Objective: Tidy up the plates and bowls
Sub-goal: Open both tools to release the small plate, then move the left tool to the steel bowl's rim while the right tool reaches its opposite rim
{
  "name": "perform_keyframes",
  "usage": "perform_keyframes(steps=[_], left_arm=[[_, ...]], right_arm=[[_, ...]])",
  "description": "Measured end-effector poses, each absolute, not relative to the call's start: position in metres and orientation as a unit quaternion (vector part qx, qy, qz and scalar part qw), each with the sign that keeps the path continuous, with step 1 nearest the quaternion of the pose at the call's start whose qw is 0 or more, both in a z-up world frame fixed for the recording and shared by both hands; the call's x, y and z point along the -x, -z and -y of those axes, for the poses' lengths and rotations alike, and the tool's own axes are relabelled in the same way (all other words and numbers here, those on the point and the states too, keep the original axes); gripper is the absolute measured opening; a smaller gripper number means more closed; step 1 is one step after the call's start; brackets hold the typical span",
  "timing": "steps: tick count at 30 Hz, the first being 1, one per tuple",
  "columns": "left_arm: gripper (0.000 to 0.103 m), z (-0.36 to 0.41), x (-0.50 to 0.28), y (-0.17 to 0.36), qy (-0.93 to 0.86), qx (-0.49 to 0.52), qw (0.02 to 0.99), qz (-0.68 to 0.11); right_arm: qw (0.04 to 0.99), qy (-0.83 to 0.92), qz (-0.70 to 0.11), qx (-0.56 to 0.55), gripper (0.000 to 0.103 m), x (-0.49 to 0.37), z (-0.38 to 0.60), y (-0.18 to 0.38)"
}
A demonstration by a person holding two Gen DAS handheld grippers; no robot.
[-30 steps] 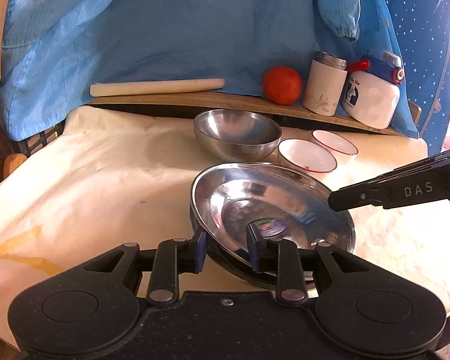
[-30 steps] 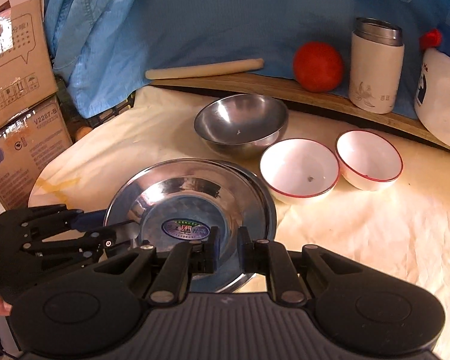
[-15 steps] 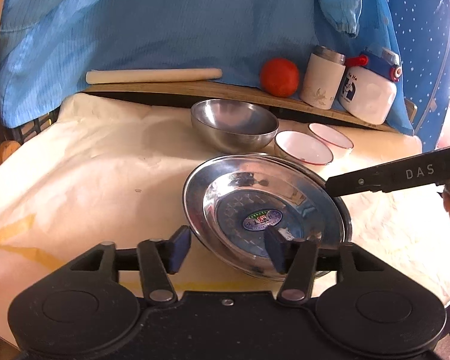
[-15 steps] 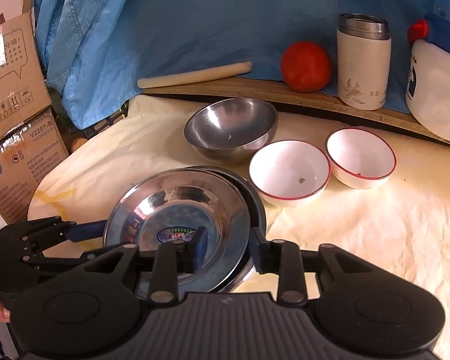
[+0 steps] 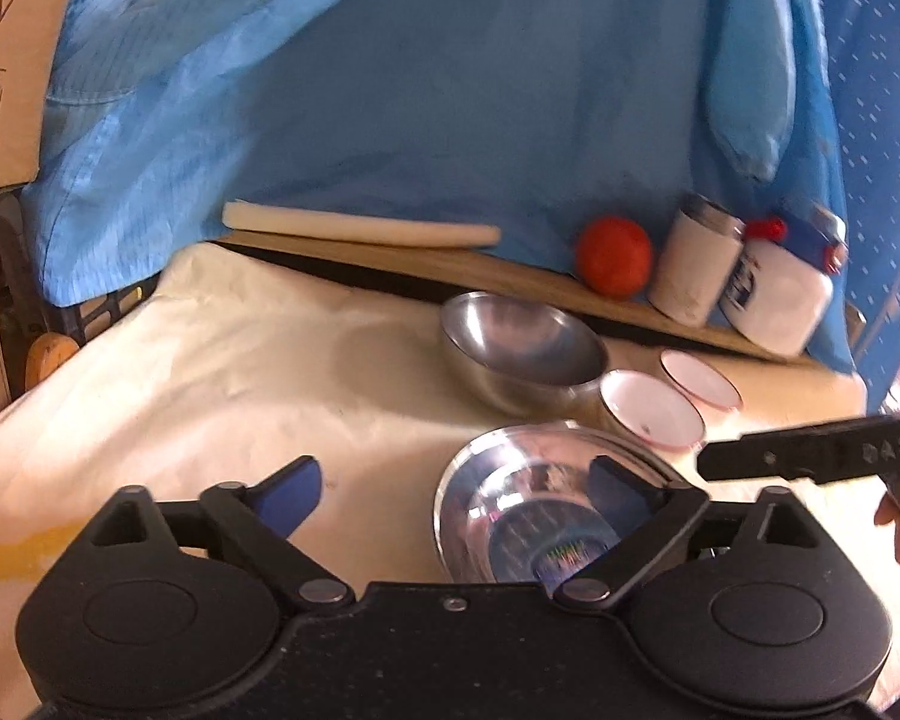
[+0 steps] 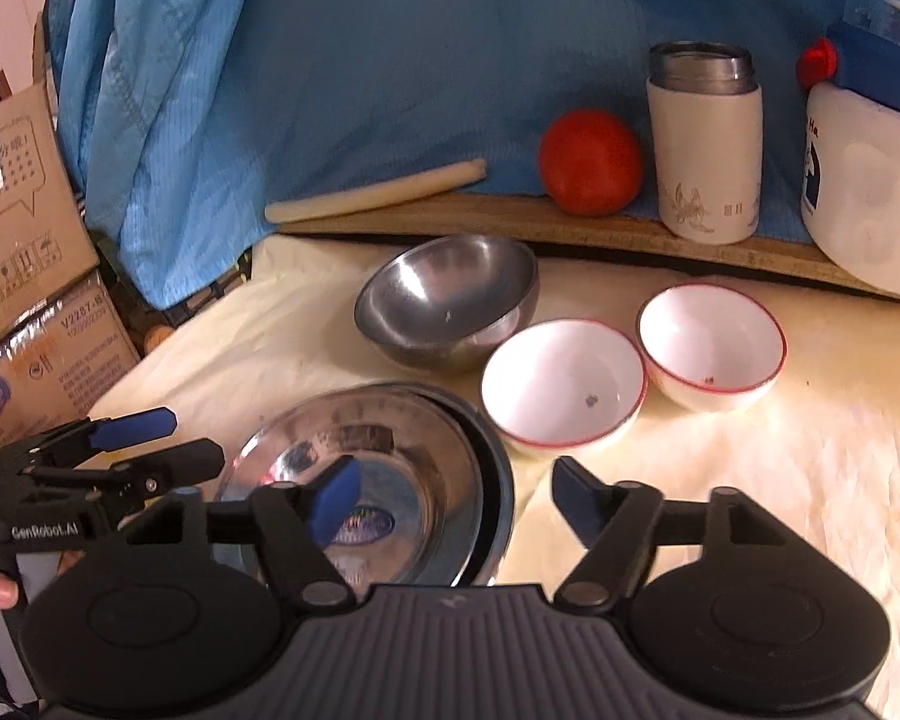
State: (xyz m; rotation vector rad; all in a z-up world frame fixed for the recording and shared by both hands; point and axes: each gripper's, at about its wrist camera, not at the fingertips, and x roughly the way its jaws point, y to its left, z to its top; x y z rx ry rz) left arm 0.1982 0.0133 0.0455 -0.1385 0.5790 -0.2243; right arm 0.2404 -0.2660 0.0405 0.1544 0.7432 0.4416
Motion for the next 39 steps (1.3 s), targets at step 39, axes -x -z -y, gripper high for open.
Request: perform_keyframes(steps=[39], left_arm=[[0.102,-0.026,-0.357,-0.008,0.048,0.157,0.934,-0.318]], right_arm=[[0.913,-0.186,-0.317,-0.175,0.102,-0.357,0.271,-0.018]])
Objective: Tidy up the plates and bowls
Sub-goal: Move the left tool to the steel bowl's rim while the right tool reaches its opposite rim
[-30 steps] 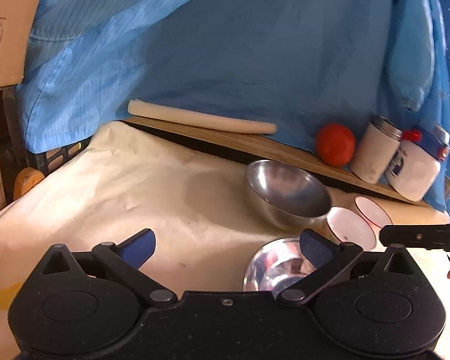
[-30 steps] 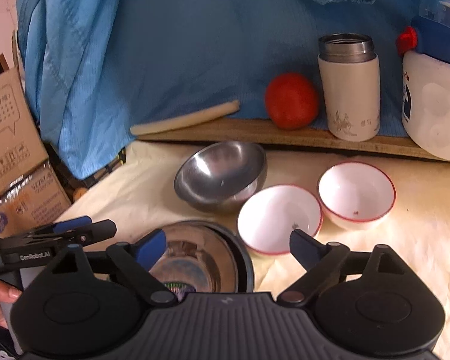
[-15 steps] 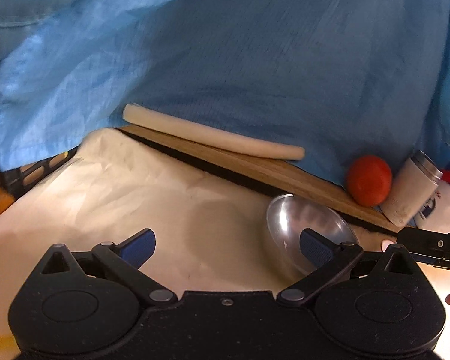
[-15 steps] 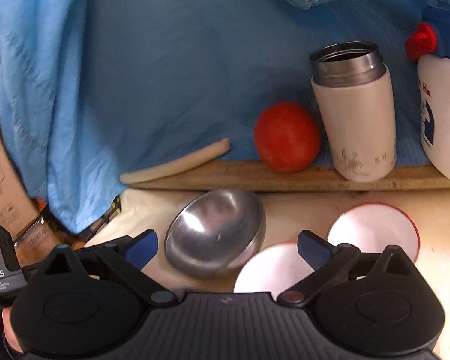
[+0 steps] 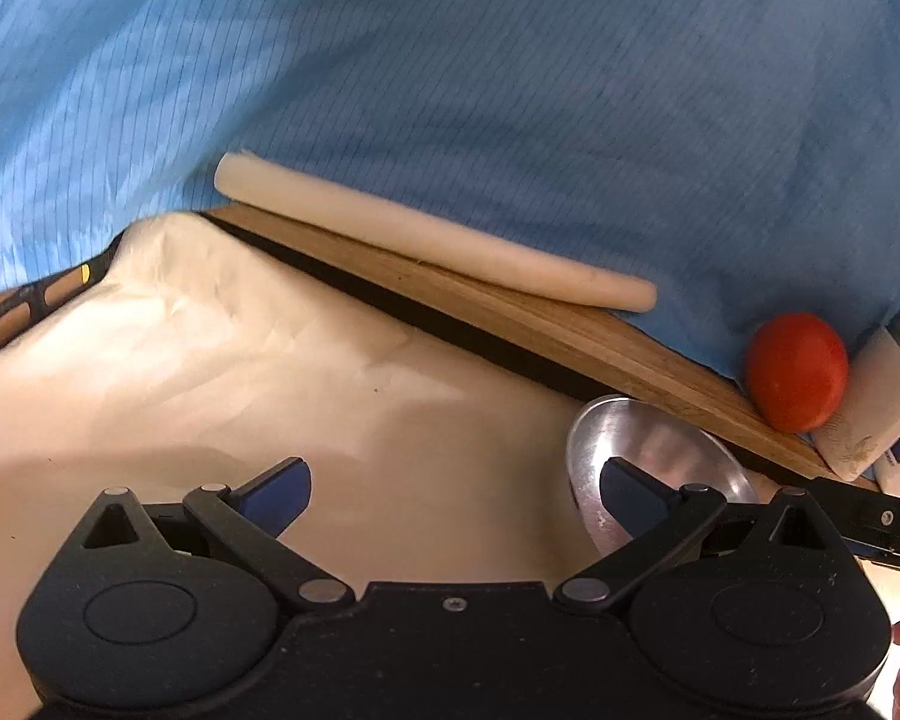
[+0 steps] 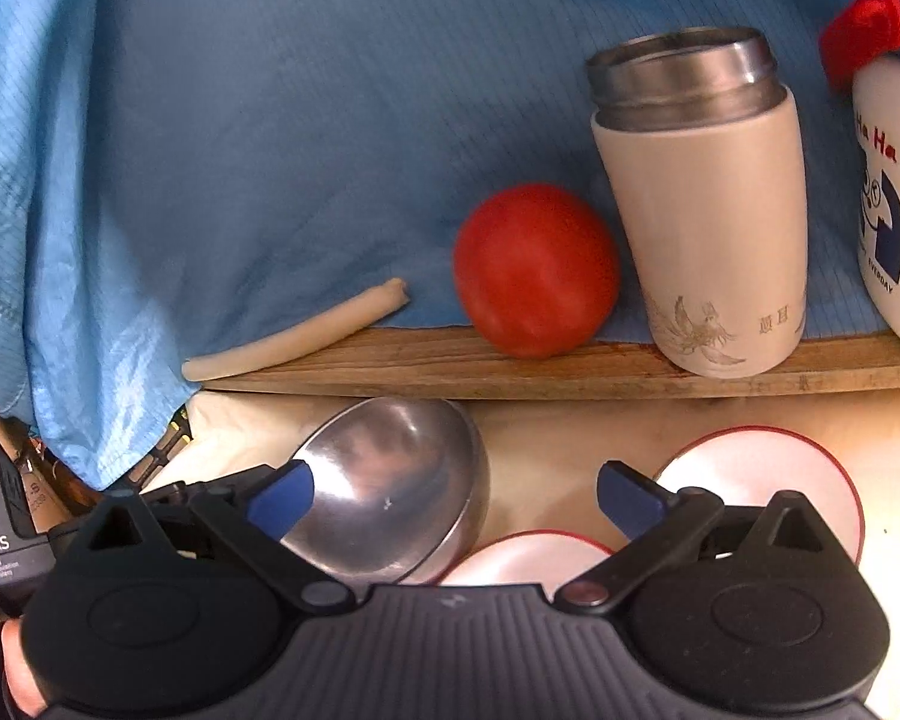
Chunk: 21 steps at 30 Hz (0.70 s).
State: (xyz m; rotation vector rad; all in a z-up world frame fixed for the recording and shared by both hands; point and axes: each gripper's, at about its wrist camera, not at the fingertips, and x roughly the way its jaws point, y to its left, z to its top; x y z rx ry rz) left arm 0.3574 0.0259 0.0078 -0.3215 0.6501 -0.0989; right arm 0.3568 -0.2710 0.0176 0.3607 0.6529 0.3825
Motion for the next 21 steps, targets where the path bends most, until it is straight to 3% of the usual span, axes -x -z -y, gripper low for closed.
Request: perform_keyframes(steps=[10,15,21], left_arm=[[0.102,-0.029,-0.359,0.0,0.079,0.192,0.934,-0.289],[0.101,-0.03,-0.364,0.003,0.098,0.2,0.927,-0.301],[0.09,-0.024,-0.365,0.005,0.122,0.187,0.924,-0.311]], right_arm=[[0.919,-0.19,-0.312,-0.148,0.102,-0.358,0.263,-0.014],[0.918,-0.192,-0.318,-0.138,0.091,-0.36,0.258,-0.01],[0.917,-0.188,-0.324,-0.134,0.077,-0.36,0.255,-0.004]])
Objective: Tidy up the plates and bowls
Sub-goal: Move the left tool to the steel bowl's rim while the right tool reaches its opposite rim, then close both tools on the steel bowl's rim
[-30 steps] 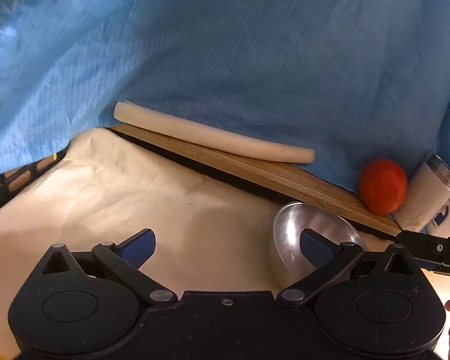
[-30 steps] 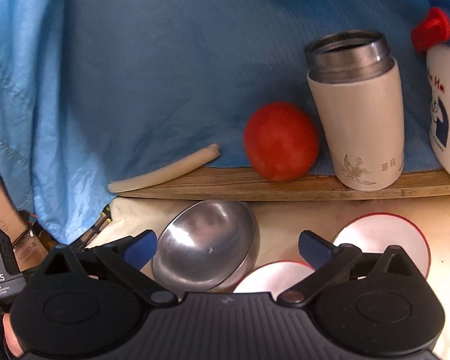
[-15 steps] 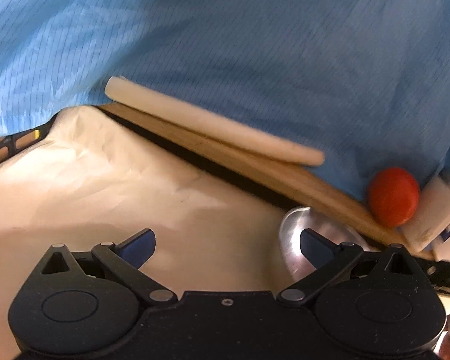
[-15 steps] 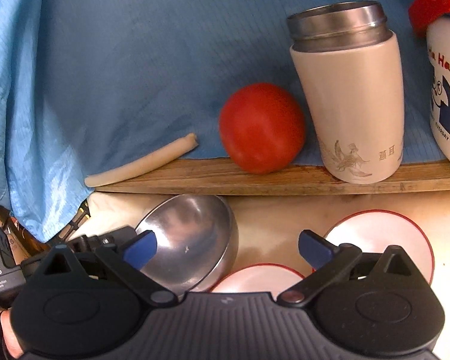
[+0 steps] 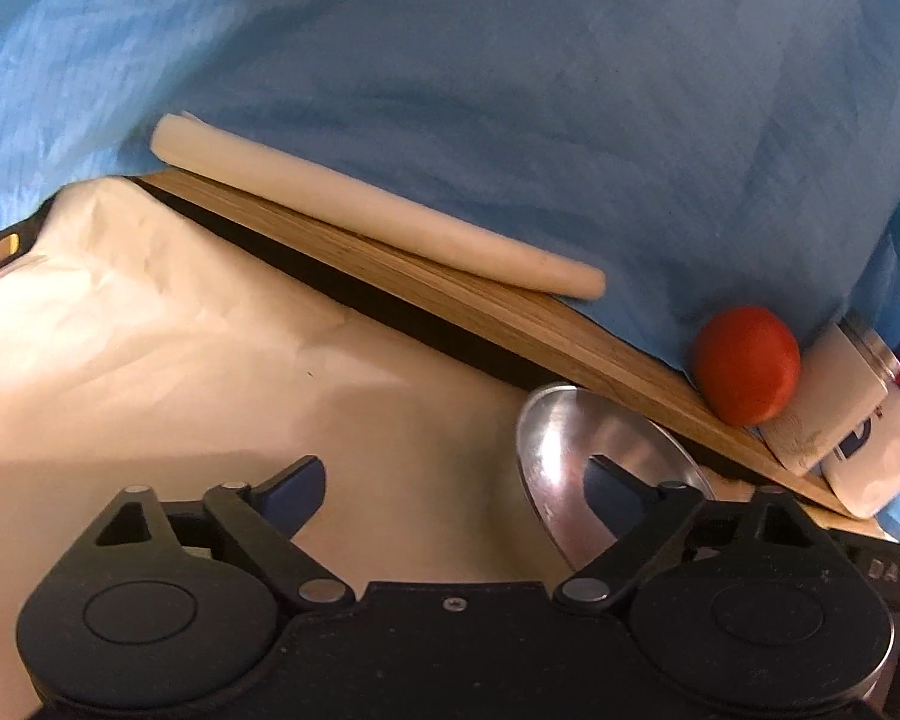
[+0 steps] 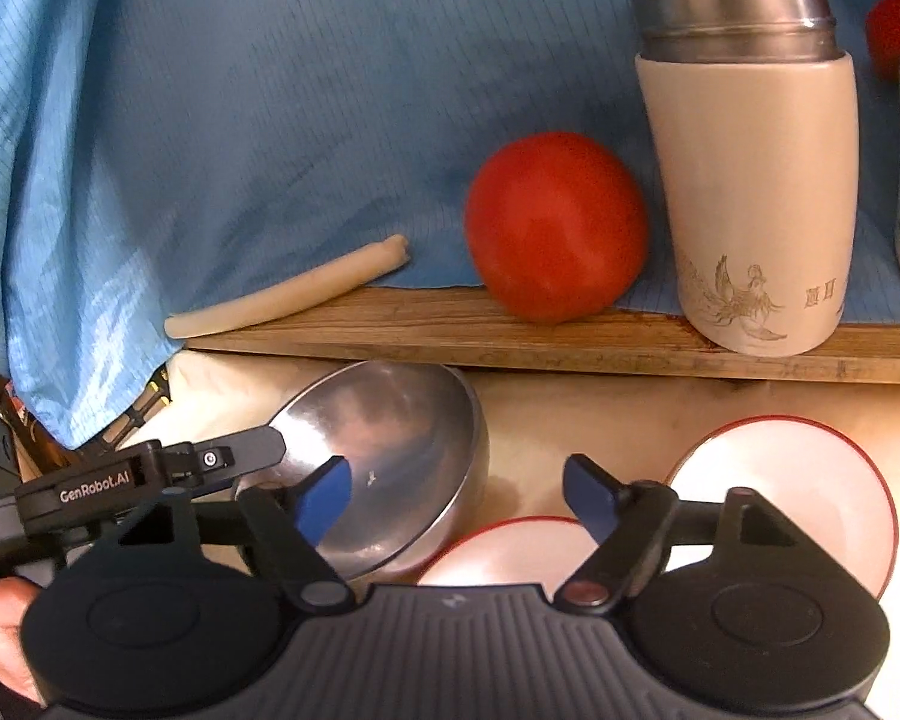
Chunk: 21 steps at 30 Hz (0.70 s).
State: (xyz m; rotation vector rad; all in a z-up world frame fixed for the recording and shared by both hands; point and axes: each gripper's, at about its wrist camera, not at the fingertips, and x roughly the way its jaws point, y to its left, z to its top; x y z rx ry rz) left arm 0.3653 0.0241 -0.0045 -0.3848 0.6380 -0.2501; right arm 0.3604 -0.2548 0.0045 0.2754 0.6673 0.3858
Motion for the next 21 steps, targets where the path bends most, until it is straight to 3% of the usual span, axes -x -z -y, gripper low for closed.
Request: perform_keyframes(steps=[5,10,15,21], left_arm=[[0.078,-0.022,-0.366,0.0061,0.137,0.186,0.919,-0.319],[0.056,-0.0197,-0.3682,0.0086,0.152,0.183,0.913,-0.33],[0.049,-0.0207,-0.3686,0.0106,0.165,0.193,0.908,-0.333],[0.031,-0.0195,-0.3661,0.0093,0.184,0.198,0.905,-0.33]], right_arm=[[0.917,-0.192,-0.322,-0.137,0.068,-0.3598,0.2559,-0.0031],[0.916,-0.196,-0.321,-0.138,0.059,-0.3601,0.2549,-0.0029],[0.911,-0.207,-0.325,-0.144,0.044,-0.3613,0.2538,-0.002],[0.909,-0.207,-0.328,-0.152,0.038,-0.3628,0.2536,-0.0011]])
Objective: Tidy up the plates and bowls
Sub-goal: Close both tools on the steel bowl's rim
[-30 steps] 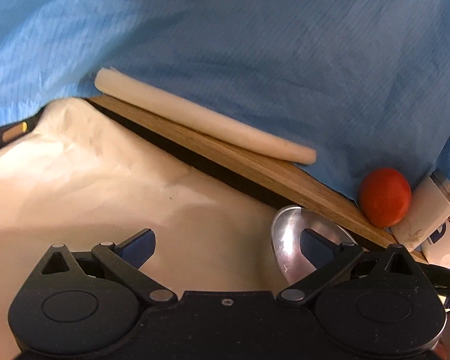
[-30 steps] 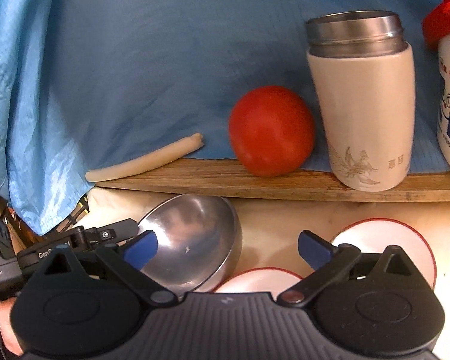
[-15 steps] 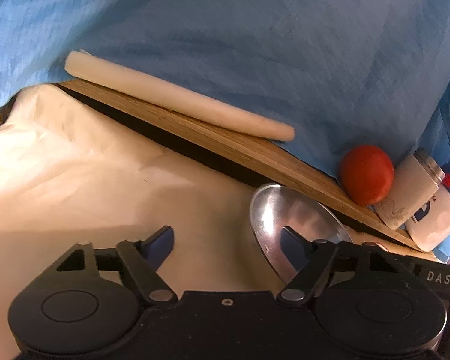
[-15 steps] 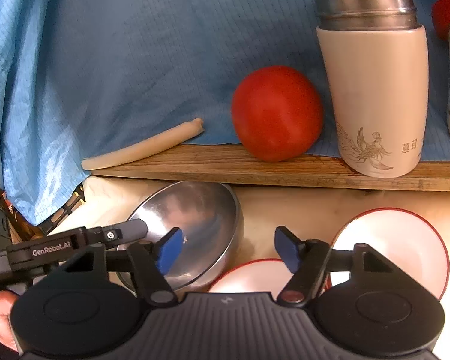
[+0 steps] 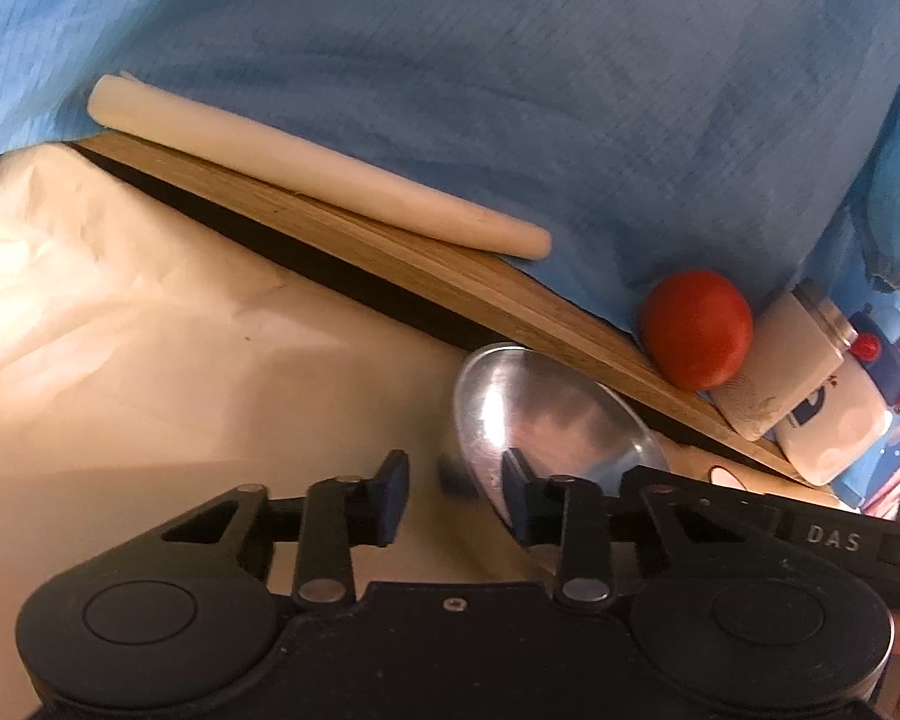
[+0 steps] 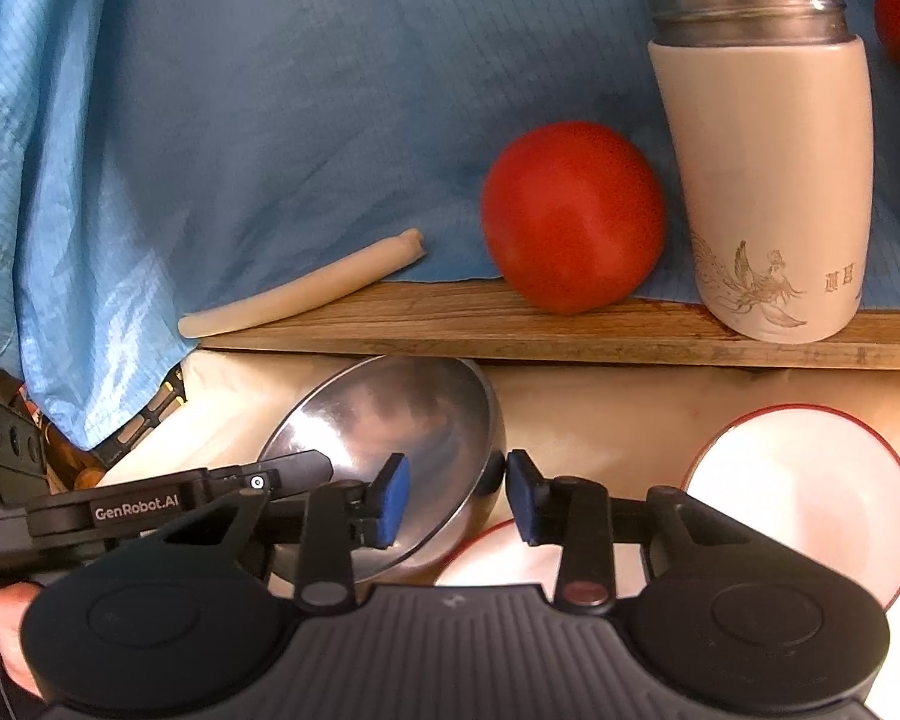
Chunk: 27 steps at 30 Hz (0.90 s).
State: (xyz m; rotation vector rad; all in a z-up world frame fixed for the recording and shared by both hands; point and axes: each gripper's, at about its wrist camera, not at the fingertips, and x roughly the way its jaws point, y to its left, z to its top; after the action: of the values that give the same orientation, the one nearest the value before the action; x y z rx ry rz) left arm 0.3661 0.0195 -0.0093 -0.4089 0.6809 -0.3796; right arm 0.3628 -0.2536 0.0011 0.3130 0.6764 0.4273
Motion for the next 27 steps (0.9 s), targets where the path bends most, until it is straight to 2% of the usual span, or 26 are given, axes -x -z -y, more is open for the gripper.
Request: perform_keyframes(steps=[2,7,12,27], left_arm=[[0.027,-0.02,-0.365,0.009,0.186,0.202,0.904,-0.329],[0.025,-0.022,-0.366,0.009,0.175,0.211,0.902,-0.333],[0.022,-0.026,-0.365,0.006,0.151,0.212,0.903,-0.341],[0.019,-0.026,-0.344,-0.016,0.132,0.2,0.916,-0.322]], right_arm=[[0.907,-0.21,-0.33,-0.157,0.036,-0.363,0.255,-0.001],[0.902,-0.219,-0.337,-0.159,0.033,-0.362,0.254,-0.001],[0.892,-0.234,-0.349,-0.168,0.026,-0.362,0.251,0.0],[0.894,-0.245,-0.337,-0.167,0.025,-0.349,0.248,-0.009]])
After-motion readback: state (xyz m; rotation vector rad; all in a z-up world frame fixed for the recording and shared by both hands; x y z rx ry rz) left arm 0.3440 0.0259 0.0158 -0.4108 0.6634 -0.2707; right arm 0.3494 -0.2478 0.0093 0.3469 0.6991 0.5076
